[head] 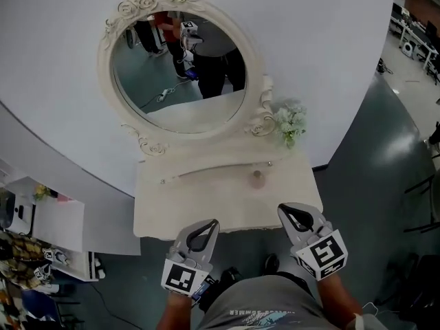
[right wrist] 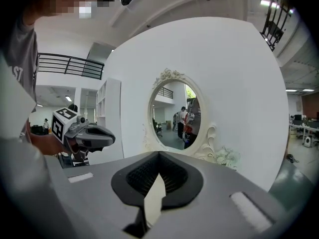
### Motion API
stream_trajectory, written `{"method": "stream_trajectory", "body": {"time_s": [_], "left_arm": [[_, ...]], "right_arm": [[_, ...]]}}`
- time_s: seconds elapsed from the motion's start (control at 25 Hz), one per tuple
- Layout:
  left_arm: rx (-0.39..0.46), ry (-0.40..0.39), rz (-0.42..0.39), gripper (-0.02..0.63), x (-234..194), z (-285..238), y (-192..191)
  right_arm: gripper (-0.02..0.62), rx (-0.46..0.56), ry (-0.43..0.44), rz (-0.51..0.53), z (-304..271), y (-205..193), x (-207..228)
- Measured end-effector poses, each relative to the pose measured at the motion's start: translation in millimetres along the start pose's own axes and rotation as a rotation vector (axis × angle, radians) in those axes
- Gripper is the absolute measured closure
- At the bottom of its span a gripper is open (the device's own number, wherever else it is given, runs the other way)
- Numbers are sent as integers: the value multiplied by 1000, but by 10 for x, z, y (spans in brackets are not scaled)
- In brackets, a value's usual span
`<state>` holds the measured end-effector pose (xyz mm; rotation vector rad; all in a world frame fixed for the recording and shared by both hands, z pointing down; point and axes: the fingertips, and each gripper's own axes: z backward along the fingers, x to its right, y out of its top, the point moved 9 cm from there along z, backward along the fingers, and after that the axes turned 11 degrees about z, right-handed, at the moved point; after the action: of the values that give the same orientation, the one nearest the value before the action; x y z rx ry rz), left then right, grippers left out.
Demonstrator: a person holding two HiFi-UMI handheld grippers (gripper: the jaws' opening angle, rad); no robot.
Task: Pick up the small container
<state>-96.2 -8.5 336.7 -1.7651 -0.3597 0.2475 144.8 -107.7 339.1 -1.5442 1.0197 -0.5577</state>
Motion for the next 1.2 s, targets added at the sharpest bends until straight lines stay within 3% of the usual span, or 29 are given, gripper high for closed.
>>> {"method": "stream_trajectory", "body": {"time_s": [0.4,0.8,1.2], "left_arm": [[-63,85,0,603,-1,-184,-74],[-67,-43,57,603,-445,-679,-272],[-99,-91,104,603,-909,-1105,-608]], "right_arm": [[594,-13,67,-38,-314,-364,340],[594,-112,29,-46,-770,-498,430],[594,-187,36,-67,-1374,-874,558]]}}
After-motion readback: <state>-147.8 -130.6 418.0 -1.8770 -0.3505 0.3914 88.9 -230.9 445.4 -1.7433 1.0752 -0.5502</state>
